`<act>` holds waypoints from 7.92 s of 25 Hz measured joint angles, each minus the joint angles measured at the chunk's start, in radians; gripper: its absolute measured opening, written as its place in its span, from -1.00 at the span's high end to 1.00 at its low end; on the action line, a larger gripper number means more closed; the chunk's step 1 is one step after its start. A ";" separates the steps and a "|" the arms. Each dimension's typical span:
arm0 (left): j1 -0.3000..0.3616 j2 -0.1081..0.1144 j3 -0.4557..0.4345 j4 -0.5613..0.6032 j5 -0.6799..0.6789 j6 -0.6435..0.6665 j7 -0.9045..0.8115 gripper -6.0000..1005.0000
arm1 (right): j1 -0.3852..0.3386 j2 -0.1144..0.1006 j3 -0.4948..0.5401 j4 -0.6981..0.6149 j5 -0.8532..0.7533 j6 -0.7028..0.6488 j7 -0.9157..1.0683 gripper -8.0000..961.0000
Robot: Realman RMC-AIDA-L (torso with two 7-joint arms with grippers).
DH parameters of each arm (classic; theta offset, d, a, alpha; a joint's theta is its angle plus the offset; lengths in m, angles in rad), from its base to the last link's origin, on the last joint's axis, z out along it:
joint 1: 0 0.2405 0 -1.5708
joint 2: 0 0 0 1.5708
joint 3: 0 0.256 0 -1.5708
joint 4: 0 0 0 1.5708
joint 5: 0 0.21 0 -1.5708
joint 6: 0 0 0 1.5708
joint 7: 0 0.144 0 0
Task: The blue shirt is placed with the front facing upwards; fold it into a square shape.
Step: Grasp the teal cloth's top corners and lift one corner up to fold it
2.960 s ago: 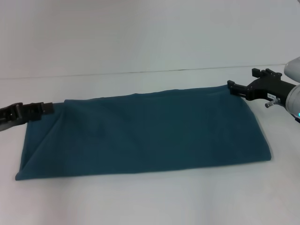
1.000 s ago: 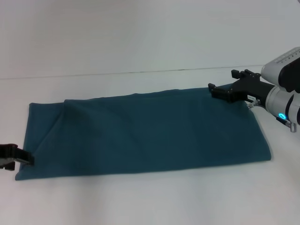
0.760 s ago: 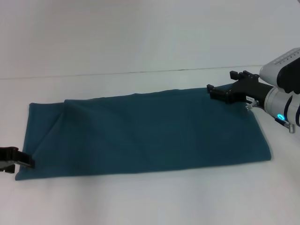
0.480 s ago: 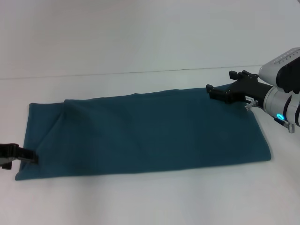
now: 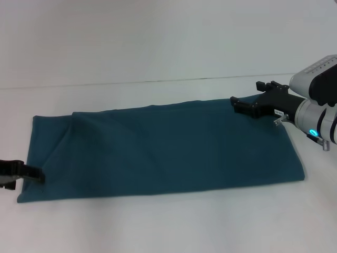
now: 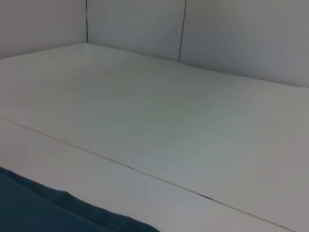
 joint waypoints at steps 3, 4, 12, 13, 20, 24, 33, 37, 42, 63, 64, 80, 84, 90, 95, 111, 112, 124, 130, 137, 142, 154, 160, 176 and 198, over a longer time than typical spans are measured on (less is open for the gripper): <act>-0.003 0.000 0.000 0.011 0.000 -0.022 0.008 -0.59 | 0.000 0.000 -0.001 0.000 0.000 0.000 0.000 -0.87; -0.005 0.001 0.000 0.015 0.001 -0.024 0.008 -0.59 | 0.000 0.000 -0.001 0.000 0.000 0.000 0.000 -0.87; -0.006 0.010 0.000 0.033 0.007 -0.026 0.005 -0.60 | 0.000 0.001 -0.001 0.001 0.000 0.000 0.000 -0.87; -0.004 0.011 -0.001 0.036 0.007 -0.026 0.003 -0.60 | 0.000 0.001 -0.001 0.001 0.000 0.000 0.000 -0.87; 0.005 0.013 -0.006 0.040 0.007 -0.014 -0.010 -0.60 | 0.000 0.003 -0.001 0.002 0.000 0.000 0.000 -0.87; 0.008 0.012 -0.011 0.054 0.007 -0.010 -0.015 -0.60 | 0.002 0.002 0.000 0.002 0.000 0.000 -0.002 -0.87; 0.000 0.012 -0.012 0.102 0.007 -0.019 -0.015 -0.60 | 0.003 0.002 -0.001 0.002 0.011 0.000 -0.009 -0.87; -0.001 0.012 -0.012 0.101 0.001 -0.020 -0.015 -0.61 | 0.003 0.002 -0.001 0.002 0.011 0.000 -0.010 -0.87; -0.008 0.012 -0.012 0.095 -0.001 -0.030 -0.015 -0.61 | 0.003 0.002 -0.001 0.002 0.011 0.000 -0.010 -0.87; -0.171 0.152 -0.012 0.382 -0.004 -0.210 0.037 -0.62 | 0.008 0.002 -0.004 0.007 0.011 0.005 -0.011 -0.87; -0.174 0.152 -0.012 0.384 -0.004 -0.212 0.038 -0.62 | 0.008 0.002 -0.004 0.009 0.011 0.005 -0.011 -0.87; -0.176 0.138 -0.012 0.399 -0.004 -0.211 0.057 -0.64 | 0.008 0.004 -0.004 0.031 0.011 0.005 -0.035 -0.87; -0.181 0.135 -0.012 0.401 -0.004 -0.206 0.054 -0.64 | 0.006 0.004 -0.004 0.031 0.011 0.005 -0.035 -0.87; -0.178 0.130 -0.011 0.398 0.000 -0.180 0.049 -0.65 | 0.004 0.004 -0.004 0.031 0.011 0.005 -0.035 -0.87; -0.174 0.136 -0.059 0.382 -0.005 -0.109 0.058 -0.65 | 0.003 0.004 -0.004 0.031 0.011 0.005 -0.035 -0.87; -0.131 0.143 -0.109 0.326 -0.019 -0.034 0.080 -0.71 | 0.008 0.004 -0.003 0.038 0.011 0.006 -0.036 -0.87; -0.128 0.143 -0.108 0.324 -0.017 -0.035 0.078 -0.73 | 0.009 0.004 -0.003 0.038 0.011 0.006 -0.036 -0.87; -0.121 0.126 -0.107 0.327 0.032 -0.050 0.068 -0.74 | 0.012 0.004 -0.005 0.043 0.011 0.015 -0.037 -0.87; -0.120 0.120 -0.106 0.327 0.032 -0.051 0.068 -0.74 | 0.012 0.004 -0.006 0.044 0.011 0.015 -0.037 -0.87; -0.121 0.111 -0.082 0.327 0.032 -0.050 0.066 -0.74 | 0.011 0.004 -0.006 0.046 0.011 0.016 -0.037 -0.87; -0.121 0.107 -0.081 0.333 0.032 -0.049 0.066 -0.74 | 0.012 0.004 -0.006 0.048 0.011 0.015 -0.038 -0.87; -0.147 0.085 -0.086 0.327 0.022 -0.020 0.064 -0.73 | 0.014 0.005 -0.003 0.053 0.012 0.015 -0.051 -0.87; -0.173 0.067 -0.083 0.301 0.021 -0.006 0.063 -0.73 | 0.013 0.005 0.001 0.053 0.012 0.015 -0.057 -0.87; -0.189 0.032 -0.085 0.293 0.021 -0.013 0.071 -0.73 | 0.008 0.005 -0.006 0.057 0.063 0.015 -0.096 -0.87; -0.172 0.001 -0.078 0.127 0.035 0.006 0.053 -0.73 | 0.009 0.005 -0.005 0.065 0.063 0.015 -0.098 -0.87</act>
